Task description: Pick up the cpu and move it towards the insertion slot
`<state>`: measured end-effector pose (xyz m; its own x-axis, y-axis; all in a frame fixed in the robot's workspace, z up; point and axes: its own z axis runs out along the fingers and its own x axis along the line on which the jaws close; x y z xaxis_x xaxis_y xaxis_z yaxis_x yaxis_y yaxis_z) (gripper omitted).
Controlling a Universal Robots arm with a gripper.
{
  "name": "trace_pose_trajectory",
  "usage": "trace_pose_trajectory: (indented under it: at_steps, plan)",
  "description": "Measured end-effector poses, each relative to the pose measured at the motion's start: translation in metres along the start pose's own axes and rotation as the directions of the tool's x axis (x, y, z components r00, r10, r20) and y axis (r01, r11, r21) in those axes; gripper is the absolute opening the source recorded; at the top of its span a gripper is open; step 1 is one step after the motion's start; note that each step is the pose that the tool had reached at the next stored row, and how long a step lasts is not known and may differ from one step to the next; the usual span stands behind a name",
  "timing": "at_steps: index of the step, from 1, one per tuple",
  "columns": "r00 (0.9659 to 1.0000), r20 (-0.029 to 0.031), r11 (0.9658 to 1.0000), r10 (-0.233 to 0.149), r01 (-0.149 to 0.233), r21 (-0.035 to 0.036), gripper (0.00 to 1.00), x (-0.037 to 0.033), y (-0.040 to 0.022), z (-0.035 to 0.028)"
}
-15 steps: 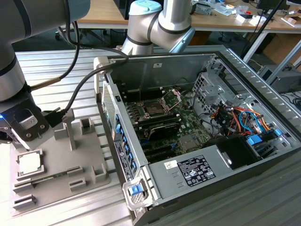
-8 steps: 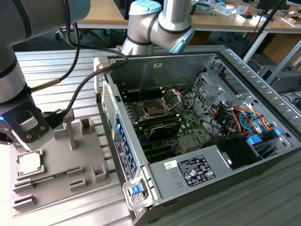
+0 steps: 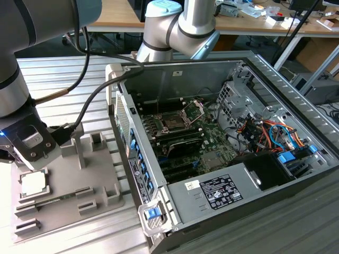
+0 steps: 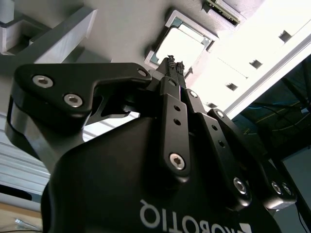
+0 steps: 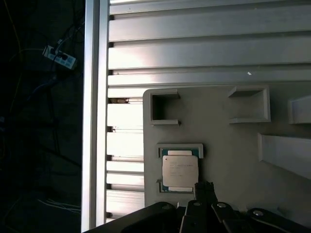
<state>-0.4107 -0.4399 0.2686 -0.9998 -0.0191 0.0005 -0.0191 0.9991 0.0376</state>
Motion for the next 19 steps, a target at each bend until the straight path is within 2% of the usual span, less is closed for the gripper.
trace_pose_trajectory:
  at_steps: [5, 19]
  plan:
    - [1.0000, -0.0001, 1.0000, 0.000, 0.000, 0.0001, 0.11, 0.0001, -0.0017, 0.0027]
    - [1.0000, 0.0000, 1.0000, 0.000, 0.000, 0.0000, 0.11, 0.0001, -0.0023, 0.0048]
